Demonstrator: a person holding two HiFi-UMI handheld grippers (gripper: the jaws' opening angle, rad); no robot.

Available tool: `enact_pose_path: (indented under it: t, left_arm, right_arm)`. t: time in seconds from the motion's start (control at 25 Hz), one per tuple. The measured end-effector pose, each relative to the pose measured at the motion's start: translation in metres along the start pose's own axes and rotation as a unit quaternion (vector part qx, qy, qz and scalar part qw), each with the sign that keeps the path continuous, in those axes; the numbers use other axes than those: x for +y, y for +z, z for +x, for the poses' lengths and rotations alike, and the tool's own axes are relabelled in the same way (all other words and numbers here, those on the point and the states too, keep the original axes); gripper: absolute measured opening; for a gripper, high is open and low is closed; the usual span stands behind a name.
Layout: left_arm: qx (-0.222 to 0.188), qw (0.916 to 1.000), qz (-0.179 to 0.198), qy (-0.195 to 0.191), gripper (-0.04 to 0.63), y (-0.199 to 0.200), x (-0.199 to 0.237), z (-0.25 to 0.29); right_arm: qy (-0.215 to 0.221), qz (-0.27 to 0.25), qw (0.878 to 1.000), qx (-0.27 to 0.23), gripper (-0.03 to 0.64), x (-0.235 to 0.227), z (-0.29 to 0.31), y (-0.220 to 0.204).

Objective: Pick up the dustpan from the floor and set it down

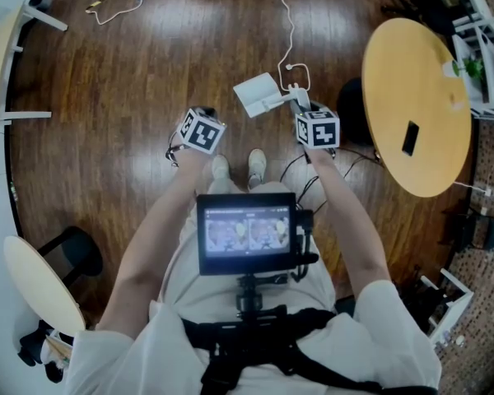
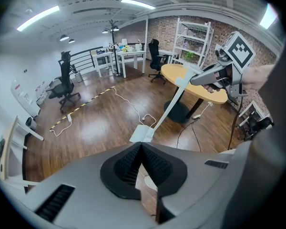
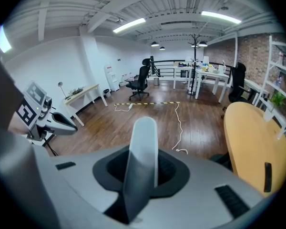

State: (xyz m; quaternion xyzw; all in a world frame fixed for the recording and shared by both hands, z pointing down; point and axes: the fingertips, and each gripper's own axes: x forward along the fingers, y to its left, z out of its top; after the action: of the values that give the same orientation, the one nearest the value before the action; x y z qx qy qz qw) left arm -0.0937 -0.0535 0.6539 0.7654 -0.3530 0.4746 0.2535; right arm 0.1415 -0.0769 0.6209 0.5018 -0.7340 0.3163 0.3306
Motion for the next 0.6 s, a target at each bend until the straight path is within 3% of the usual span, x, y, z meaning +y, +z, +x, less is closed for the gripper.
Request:
enact_pose_path:
  t: [0.6]
  left_arm:
    - [-0.032,0.9994,-0.01,-0.005,-0.005,0.03,0.008,-0.007]
  right_arm:
    - [0.0,-0.003,1.0,-0.019,0.086,0.002,-0.024,0.031]
